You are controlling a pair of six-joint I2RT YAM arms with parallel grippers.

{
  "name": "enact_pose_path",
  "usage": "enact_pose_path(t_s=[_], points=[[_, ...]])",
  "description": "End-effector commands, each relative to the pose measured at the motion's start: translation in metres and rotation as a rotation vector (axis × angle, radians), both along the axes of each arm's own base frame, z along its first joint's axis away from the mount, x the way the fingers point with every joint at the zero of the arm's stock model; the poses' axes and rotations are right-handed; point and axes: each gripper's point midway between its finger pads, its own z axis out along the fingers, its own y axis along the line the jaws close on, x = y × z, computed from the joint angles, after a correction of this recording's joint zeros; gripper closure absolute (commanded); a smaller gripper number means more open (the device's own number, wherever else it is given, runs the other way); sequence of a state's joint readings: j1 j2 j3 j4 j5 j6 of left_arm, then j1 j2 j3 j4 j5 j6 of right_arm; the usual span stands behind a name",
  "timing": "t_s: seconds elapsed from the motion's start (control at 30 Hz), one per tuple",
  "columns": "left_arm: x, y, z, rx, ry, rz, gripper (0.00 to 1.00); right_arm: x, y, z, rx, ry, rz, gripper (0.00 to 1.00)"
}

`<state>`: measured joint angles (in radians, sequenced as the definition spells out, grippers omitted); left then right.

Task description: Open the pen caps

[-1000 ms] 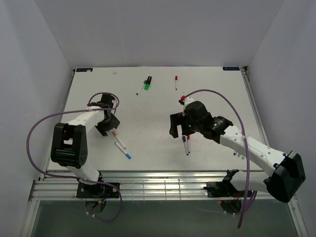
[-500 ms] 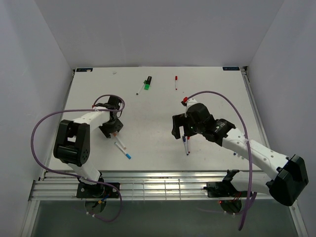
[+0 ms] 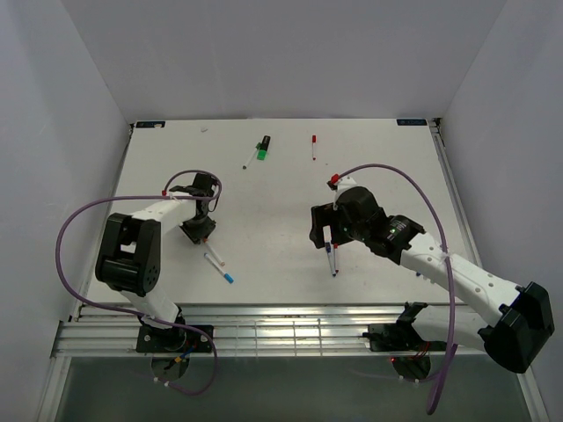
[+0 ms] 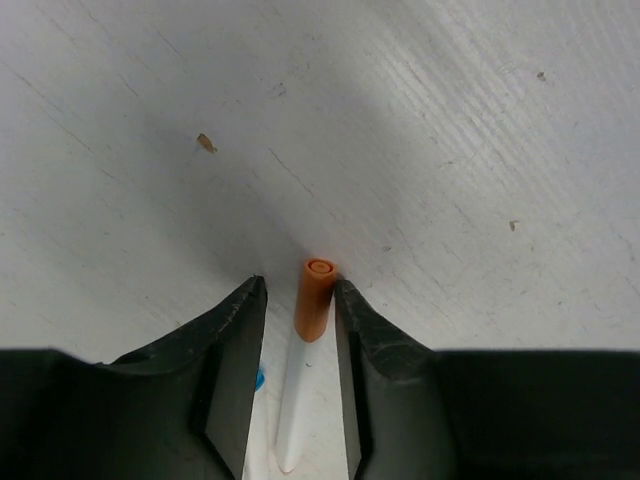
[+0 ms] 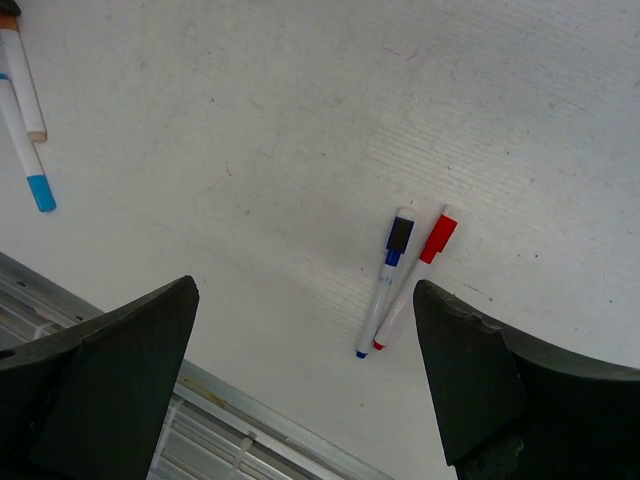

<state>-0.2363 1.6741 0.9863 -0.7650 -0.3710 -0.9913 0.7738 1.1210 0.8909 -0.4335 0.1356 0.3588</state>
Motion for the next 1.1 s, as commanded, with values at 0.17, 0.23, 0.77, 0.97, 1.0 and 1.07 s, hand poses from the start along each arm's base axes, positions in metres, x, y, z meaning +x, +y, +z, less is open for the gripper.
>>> enact_pose_path(t_s=[0.17,0.23,0.77,0.97,1.0,1.07], points=[[0.009,-0.002,-0.012,-0.001,-0.013,0.017,0.78,0.005,-0.003,0.004,0.001,-0.04,-0.016,0.06],[0.02,-0.005,-0.005,-0.009,-0.04,0.014,0.86,0.006,-0.005,0.004,-0.01,-0.044,-0.024,0.06],[0.053,-0.113,0.162,-0.468,-0.513,-0.412,1.0,-0.005,0.051,0.021,0.157,-0.014,0.218,0.03],[0.01,-0.166,0.198,-0.712,-0.691,-0.671,1.0,-0.015,0.112,0.043,0.298,0.04,0.391,0.02],[0.003,-0.171,0.2,-0.729,-0.699,-0.696,1.0,-0.018,0.121,0.043,0.322,0.059,0.421,0.02],[-0.007,-0.176,0.2,-0.757,-0.704,-0.726,1.0,-0.019,0.131,0.052,0.392,0.071,0.421,0.02]])
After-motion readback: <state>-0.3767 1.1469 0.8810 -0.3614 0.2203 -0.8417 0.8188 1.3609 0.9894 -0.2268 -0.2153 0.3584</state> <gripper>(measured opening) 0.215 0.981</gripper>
